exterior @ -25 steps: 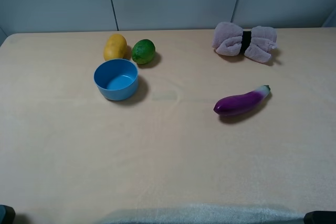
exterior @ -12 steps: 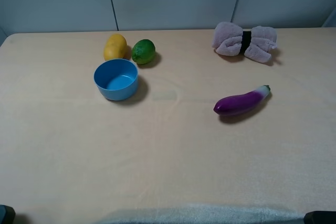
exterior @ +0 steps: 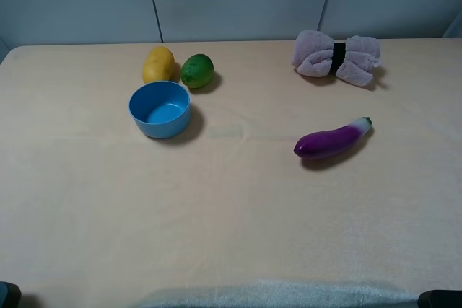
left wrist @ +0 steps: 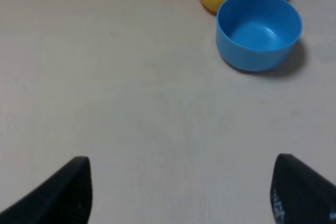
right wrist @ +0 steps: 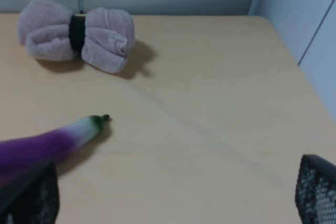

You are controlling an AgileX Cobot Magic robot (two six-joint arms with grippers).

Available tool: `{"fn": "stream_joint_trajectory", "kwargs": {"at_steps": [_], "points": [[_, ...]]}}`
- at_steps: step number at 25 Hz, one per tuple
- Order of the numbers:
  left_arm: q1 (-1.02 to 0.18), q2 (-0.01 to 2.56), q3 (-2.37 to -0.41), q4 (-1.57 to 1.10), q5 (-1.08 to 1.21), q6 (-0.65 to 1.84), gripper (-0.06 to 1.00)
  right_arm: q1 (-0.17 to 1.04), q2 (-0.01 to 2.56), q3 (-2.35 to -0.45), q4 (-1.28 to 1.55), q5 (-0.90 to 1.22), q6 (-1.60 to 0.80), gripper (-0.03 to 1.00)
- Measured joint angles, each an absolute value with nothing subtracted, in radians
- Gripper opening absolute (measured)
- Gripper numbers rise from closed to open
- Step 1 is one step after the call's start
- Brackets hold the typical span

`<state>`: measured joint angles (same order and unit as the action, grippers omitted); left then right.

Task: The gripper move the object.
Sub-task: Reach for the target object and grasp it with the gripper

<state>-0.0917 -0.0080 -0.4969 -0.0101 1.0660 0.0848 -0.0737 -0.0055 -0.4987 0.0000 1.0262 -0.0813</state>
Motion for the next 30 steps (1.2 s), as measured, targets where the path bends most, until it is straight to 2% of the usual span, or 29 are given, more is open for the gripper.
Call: {"fn": "stream_joint_trajectory", "kwargs": {"at_steps": [8,20,30], "points": [[-0.092,-0.008,-0.497,-0.010,1.066,0.085,0.77,-0.074,0.050,-0.545,0.060,0.956,0.113,0.68],[-0.092,-0.008,-0.497,-0.010,1.066,0.085,0.77,-0.074,0.703,-0.813,0.299,0.933,0.197,0.68],[-0.092,-0.008,-0.497,-0.010,1.066,0.085,0.77,-0.074,1.063,-0.829,0.245,0.940,0.312,0.68]]}}
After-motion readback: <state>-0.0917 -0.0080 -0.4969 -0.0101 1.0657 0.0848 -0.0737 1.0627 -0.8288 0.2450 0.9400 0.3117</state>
